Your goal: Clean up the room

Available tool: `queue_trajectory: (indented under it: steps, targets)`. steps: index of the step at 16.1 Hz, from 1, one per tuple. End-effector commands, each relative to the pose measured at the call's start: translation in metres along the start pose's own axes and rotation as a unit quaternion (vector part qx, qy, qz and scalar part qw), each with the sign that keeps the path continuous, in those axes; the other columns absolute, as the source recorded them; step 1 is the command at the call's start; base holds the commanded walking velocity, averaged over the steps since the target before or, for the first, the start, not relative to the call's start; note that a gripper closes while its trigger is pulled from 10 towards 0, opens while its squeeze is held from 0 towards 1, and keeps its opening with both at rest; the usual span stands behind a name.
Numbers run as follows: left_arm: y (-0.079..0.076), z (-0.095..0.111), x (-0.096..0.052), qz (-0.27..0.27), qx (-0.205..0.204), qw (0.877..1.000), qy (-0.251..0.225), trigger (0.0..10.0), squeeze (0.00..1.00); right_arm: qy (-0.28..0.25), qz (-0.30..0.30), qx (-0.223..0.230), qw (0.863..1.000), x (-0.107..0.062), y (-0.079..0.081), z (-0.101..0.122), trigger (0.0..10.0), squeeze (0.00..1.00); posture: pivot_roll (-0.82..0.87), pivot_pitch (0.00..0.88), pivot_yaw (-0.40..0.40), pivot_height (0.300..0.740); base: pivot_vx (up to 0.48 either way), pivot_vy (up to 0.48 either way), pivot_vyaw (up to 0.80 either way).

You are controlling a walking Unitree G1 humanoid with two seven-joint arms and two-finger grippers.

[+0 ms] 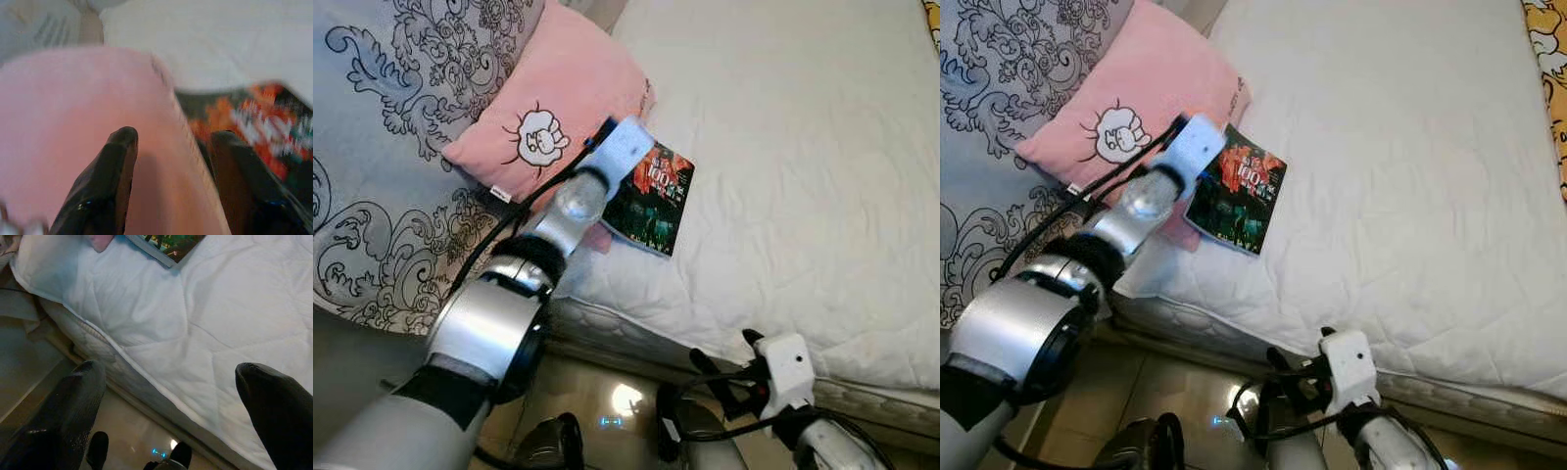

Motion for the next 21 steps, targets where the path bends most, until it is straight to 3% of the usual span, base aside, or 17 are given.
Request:
queue_trajectory:
  steps: [1, 3, 6, 9, 11, 16, 21]
  targets:
    - [0.000, -0.017, -0.006, 0.008, -0.006, 1.000, 0.012, 10.0, 0.00, 0.005, -0.002, 0.008, 1.000, -0.001, 0.001, -0.003, 10.0, 0.00, -0.25, 0.217, -0.020, 0.740, 0.000, 0.000, 0.00]
    - [0.000, -0.040, -0.017, 0.025, -0.020, 0.999, 0.026, 10.0, 0.00, 0.004, -0.001, 0.009, 1.000, 0.001, 0.001, -0.003, 10.0, 0.00, -0.23, 0.224, -0.030, 0.740, 0.000, 0.000, 0.00]
    - [-0.001, -0.061, -0.026, 0.057, 0.015, 0.997, 0.053, 10.0, 0.00, 0.008, 0.012, 0.007, 1.000, 0.002, 0.004, -0.004, 10.0, 0.00, -0.23, 0.234, -0.045, 0.740, 0.000, 0.000, 0.00]
    - [-0.005, -0.059, -0.025, 0.061, 0.021, 0.997, 0.052, 10.0, 0.00, 0.010, 0.012, 0.005, 1.000, 0.001, 0.003, -0.004, 10.0, 0.00, -0.23, 0.241, -0.049, 0.740, 0.000, 0.000, 0.00]
    - [-0.015, -0.050, -0.021, 0.044, 0.034, 0.998, 0.033, 10.0, 0.00, 0.015, 0.009, 0.004, 1.000, -0.002, 0.002, -0.006, 10.0, 0.00, -0.24, 0.246, -0.046, 0.740, 0.000, 0.000, 0.00]
    - [-0.029, -0.020, -0.012, 0.029, 0.109, 0.993, -0.034, 10.0, 0.00, 0.018, 0.006, 0.006, 1.000, -0.002, 0.004, -0.008, 10.0, 0.00, -0.24, 0.257, -0.035, 0.740, 0.000, 0.000, 0.00]
    - [-0.057, -0.025, -0.014, -0.024, 0.133, 0.991, -0.018, 10.0, 0.00, 0.025, 0.008, 0.009, 1.000, -0.003, 0.005, -0.011, 10.0, 0.00, -0.24, 0.265, -0.033, 0.740, 0.000, 0.000, 0.00]
Point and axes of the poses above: a point about 5 cm out from each wrist's last joint towards the gripper, its own x axis pointing out of the wrist towards the gripper, its own z axis along the axis of the wrist's last joint, y = z × x, the point moved 1 cm from there along x, pointing out of the wrist towards the gripper, and after that the axes turned 8 degrees about -x, right-handed, at the moved point
